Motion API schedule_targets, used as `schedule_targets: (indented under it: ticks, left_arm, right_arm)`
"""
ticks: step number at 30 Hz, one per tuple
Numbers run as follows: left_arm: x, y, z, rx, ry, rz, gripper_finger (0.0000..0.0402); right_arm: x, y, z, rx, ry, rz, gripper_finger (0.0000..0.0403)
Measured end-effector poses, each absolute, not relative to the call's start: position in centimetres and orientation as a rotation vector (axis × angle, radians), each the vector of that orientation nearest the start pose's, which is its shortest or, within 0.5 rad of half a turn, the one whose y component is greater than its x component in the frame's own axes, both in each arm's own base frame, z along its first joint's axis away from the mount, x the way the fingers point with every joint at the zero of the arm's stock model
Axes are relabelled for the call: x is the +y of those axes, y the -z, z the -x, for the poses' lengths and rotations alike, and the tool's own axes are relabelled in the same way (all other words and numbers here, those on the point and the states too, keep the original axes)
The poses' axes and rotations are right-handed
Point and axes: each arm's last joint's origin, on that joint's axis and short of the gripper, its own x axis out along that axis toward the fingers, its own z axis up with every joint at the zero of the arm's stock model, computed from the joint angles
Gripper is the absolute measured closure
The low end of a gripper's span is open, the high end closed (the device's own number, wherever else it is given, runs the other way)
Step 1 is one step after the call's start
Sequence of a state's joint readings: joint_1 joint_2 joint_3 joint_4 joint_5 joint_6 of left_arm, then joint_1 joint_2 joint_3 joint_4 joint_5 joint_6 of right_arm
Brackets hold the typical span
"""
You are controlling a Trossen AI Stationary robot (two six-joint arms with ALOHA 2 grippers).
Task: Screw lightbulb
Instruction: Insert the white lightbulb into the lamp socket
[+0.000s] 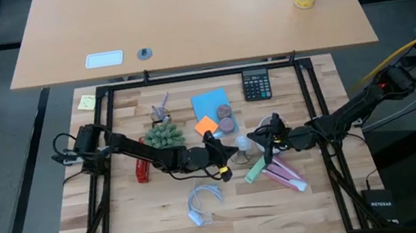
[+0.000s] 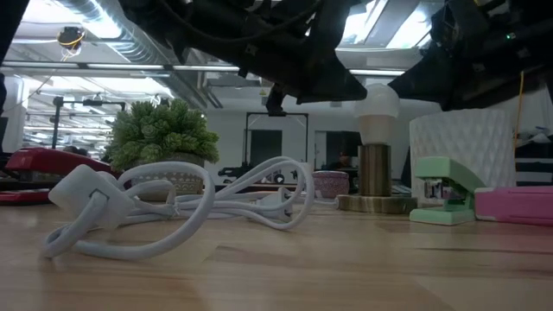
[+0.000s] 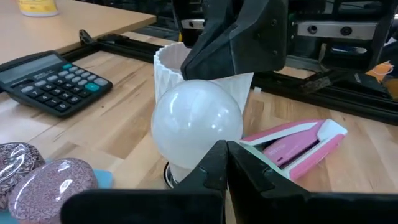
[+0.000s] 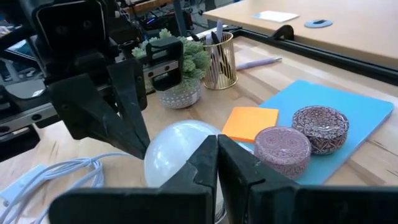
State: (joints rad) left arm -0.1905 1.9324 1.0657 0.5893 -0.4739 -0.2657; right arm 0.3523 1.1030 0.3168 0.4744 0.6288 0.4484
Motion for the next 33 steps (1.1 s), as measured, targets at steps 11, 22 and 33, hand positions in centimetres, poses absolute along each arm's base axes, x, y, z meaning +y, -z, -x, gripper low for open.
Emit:
schedule_targets:
  ticks: [11,22,33]
  left_arm:
    - [-6.29,-17.64,-40.21,0.221,-0.365,0.162,0.0400]
    - [-6.09,-17.55,-40.09,0.220,-0.434,0.168,0.0400]
    - [-5.66,-17.58,-40.08,0.205,-0.497,0.175,0.0400]
  right_arm:
    - [5.49,-18.00,-19.68,0.215,0.304,-0.321,0.0386]
    - [5.57,-17.97,-19.68,0.224,0.282,-0.324,0.0386]
    - [5.90,-17.76,-19.70,0.267,0.181,-0.332,0.0386]
